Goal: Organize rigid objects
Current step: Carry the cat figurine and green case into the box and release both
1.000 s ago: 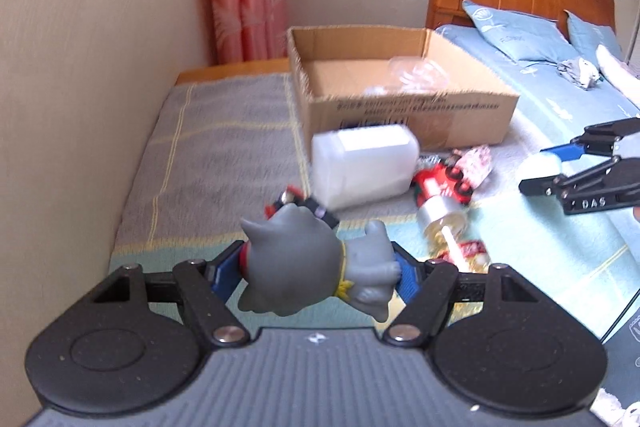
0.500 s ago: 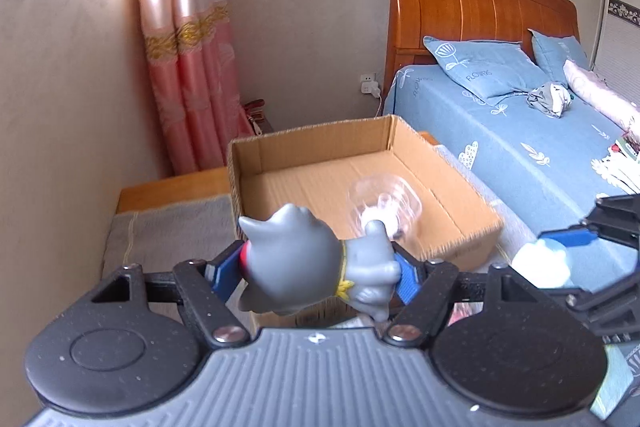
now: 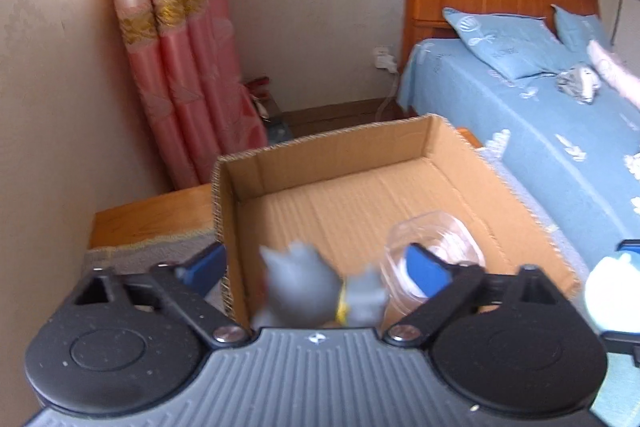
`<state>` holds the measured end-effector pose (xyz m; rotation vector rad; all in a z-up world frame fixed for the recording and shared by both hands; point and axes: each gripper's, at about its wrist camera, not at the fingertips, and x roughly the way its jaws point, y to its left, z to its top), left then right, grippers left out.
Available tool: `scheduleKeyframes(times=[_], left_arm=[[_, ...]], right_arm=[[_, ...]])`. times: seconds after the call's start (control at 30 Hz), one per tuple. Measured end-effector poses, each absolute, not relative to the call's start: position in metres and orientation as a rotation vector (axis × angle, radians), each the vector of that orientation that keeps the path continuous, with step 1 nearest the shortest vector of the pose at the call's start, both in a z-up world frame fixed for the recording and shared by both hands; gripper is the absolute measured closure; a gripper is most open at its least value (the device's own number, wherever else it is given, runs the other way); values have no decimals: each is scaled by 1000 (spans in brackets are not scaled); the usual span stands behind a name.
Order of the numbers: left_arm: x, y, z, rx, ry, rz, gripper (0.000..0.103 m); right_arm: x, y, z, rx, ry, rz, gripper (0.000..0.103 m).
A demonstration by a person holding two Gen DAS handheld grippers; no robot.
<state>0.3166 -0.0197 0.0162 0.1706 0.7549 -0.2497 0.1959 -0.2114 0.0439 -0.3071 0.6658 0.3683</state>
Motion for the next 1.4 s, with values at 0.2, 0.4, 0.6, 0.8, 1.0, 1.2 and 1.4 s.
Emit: scheduleKeyframes(times=[0.2,0.4,0.6,0.8,1.0,1.2,1.4], left_arm=[[308,-16,15,155,755,-282,4],[293,-8,17,143,767,-291,4],[281,-3,22,156,764,-277,4],[272,5,28,165,741,-272,4],[264,13,31,166,733,-277,4],[259,14,27,198,732,-289,4],[255,14,23,197,734,-306,4]], right_arm=[[205,-207,42,-309,677,383,41],[225,-203,42,-305,700,386,41],[266,-201,40,-283,736,358,41],[313,-199,39,-265,781,308,41],[357,-197,25,-260,854,259,41],[385,-194,8,-259,915,221,41],[394,-196,4,-247,920,176,27]])
